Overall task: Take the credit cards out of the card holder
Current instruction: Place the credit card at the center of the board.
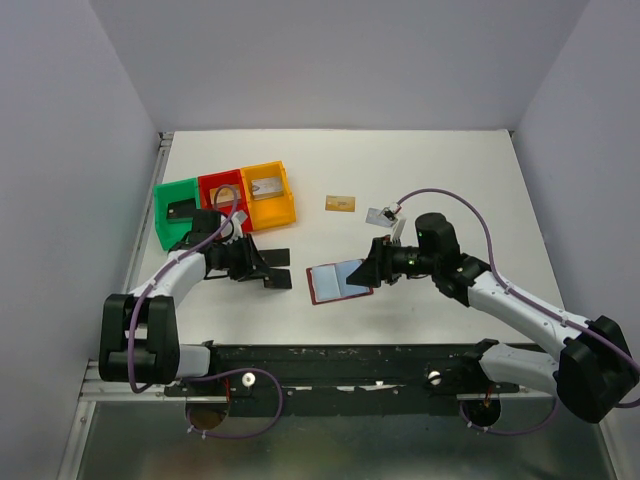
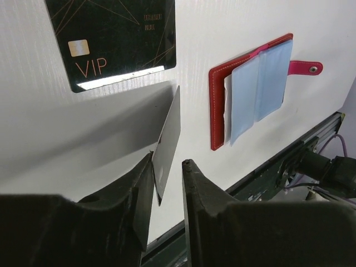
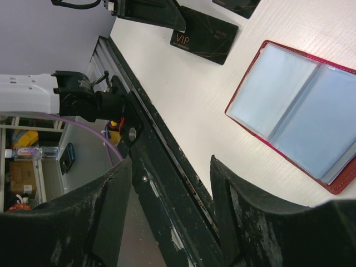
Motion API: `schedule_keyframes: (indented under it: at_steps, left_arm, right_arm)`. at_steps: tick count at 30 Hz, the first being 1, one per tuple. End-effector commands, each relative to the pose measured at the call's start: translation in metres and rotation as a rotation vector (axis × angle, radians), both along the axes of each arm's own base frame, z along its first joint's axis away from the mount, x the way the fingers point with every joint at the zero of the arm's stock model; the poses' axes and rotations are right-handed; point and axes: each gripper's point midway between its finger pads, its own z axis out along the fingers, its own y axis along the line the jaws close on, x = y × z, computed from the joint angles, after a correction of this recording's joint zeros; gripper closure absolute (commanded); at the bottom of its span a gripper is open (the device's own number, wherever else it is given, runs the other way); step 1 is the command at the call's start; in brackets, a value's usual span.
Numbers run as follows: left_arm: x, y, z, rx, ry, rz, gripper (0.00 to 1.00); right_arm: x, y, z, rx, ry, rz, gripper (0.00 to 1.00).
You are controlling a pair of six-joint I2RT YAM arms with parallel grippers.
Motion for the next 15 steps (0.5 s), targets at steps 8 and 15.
schedule_keyframes:
  at_steps: [8, 15]
  left_arm:
    - [0.016, 0.027, 0.019, 0.129, -0.080, 0.088, 0.47]
    - [0.024, 0.042, 0.040, 0.193, -0.169, 0.181, 0.37]
  right_arm:
    - [-0.002, -0.008, -0.008, -0.042, -0.007, -0.007, 0.34]
    - [0.026, -0.037, -0.033, -0.235, 0.013, -0.239, 0.34]
